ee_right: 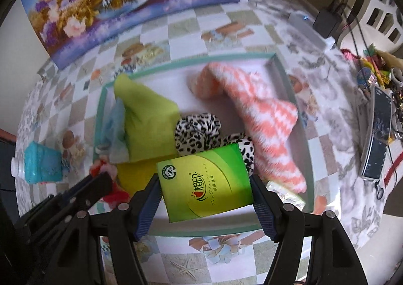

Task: Organize soft objects
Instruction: 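Carry the green tissue pack and red bow toy over the white tray, then open both tools to drop the tissue pack and red toy into the tray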

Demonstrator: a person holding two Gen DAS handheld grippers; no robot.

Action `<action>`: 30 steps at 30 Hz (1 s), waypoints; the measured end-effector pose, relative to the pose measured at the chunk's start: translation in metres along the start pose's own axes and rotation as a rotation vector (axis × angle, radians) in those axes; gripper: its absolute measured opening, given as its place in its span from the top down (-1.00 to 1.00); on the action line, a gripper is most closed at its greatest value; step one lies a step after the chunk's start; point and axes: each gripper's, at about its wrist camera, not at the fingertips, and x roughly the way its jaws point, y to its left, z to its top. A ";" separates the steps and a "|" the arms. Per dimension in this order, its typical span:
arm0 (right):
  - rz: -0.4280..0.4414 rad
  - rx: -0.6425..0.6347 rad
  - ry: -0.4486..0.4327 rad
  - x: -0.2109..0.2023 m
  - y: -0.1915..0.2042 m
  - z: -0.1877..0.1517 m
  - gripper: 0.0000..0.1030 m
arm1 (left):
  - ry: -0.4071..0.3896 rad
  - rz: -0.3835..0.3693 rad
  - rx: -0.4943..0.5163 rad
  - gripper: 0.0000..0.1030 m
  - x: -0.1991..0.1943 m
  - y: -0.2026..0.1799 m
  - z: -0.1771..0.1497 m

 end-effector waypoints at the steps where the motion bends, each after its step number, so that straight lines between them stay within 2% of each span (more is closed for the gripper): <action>1: -0.001 -0.003 0.010 0.003 0.000 -0.001 -0.39 | 0.003 0.000 -0.004 0.72 0.003 0.001 0.000; 5: -0.011 0.001 0.045 0.012 -0.001 -0.004 -0.40 | 0.015 -0.010 -0.007 0.72 0.005 0.000 0.001; 10: -0.015 0.008 0.013 0.001 -0.001 -0.002 -0.40 | 0.009 -0.014 0.013 0.61 -0.003 -0.004 0.003; 15: -0.009 0.024 -0.018 -0.009 -0.003 0.003 -0.41 | -0.019 -0.005 0.006 0.11 -0.016 -0.001 0.007; 19: -0.005 0.023 -0.030 -0.013 -0.002 0.004 -0.42 | -0.032 0.006 -0.013 0.05 -0.023 0.005 0.009; 23: 0.000 0.024 -0.040 -0.016 -0.002 0.005 -0.45 | -0.044 0.012 -0.050 -0.16 -0.030 0.015 0.012; 27: 0.000 0.027 -0.044 -0.016 -0.002 0.005 -0.55 | -0.061 0.073 -0.074 -0.35 -0.036 0.025 0.014; 30: -0.007 0.024 -0.042 -0.015 -0.001 0.005 -0.58 | -0.073 0.121 -0.094 -0.38 -0.038 0.035 0.014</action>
